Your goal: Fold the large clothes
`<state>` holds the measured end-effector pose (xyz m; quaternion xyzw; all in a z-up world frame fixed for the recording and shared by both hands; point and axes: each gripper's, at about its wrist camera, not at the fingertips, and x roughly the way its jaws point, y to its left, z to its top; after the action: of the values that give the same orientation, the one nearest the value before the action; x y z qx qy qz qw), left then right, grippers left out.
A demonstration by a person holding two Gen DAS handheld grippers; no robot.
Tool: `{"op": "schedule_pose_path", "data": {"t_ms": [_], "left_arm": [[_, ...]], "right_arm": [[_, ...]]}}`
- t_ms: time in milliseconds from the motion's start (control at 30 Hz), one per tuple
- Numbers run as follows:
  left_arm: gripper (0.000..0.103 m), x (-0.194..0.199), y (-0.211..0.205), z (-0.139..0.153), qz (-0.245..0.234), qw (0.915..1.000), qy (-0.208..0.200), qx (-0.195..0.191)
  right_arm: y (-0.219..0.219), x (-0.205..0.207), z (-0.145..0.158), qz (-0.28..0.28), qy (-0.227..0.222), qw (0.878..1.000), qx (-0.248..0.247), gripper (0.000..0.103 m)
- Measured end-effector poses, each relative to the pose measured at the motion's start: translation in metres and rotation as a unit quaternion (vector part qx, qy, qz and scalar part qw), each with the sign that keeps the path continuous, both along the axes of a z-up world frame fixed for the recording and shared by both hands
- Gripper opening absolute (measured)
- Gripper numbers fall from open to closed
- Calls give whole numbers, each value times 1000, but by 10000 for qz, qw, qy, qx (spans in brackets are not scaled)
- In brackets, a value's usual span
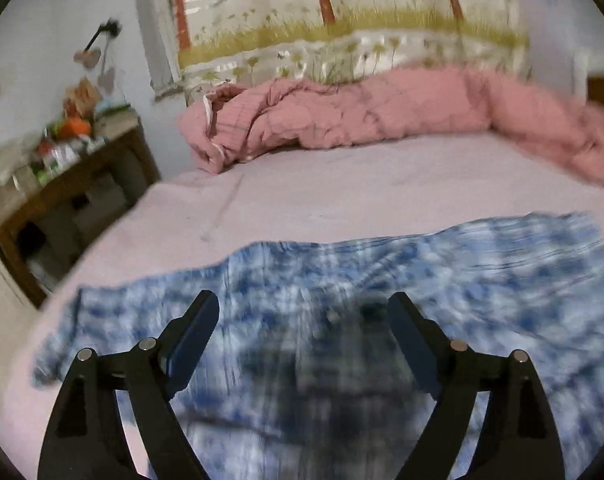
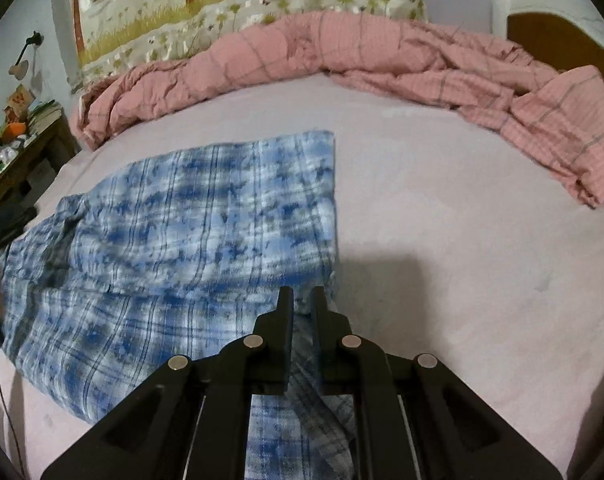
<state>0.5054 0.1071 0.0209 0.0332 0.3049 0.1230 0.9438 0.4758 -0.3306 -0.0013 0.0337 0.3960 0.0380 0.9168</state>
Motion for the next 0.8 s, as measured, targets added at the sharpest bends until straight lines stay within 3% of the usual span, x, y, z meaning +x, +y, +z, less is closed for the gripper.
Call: {"op": "schedule_pose_path", "data": {"t_ms": [100, 233, 300, 400, 500, 567, 633, 800], "left_arm": [[89, -32, 11, -3, -252, 9994, -82, -214], [91, -59, 30, -14, -342, 9991, -80, 257], [96, -67, 54, -18, -265, 9994, -195, -68], [99, -57, 87, -28, -17, 9987, -157, -491], [99, -48, 108, -29, 100, 9991, -89, -411], [99, -52, 123, -28, 270, 9978, -110, -596], [99, -57, 139, -26, 441, 9958, -165, -780], [99, -70, 159, -14, 689, 9952, -298, -623]], "right_arm": [[10, -9, 13, 98, -266, 9994, -175, 9], [24, -22, 29, 206, -654, 9971, -337, 11], [29, -25, 31, 213, -819, 9963, -148, 20], [42, -27, 26, 240, -917, 9955, -17, 31], [67, -28, 10, 412, -997, 9931, -458, 38], [80, -28, -2, 499, -1004, 9901, -843, 52], [87, -27, -12, 514, -939, 9890, -1021, 52], [93, -24, -26, 666, -711, 9899, -1030, 52]]}}
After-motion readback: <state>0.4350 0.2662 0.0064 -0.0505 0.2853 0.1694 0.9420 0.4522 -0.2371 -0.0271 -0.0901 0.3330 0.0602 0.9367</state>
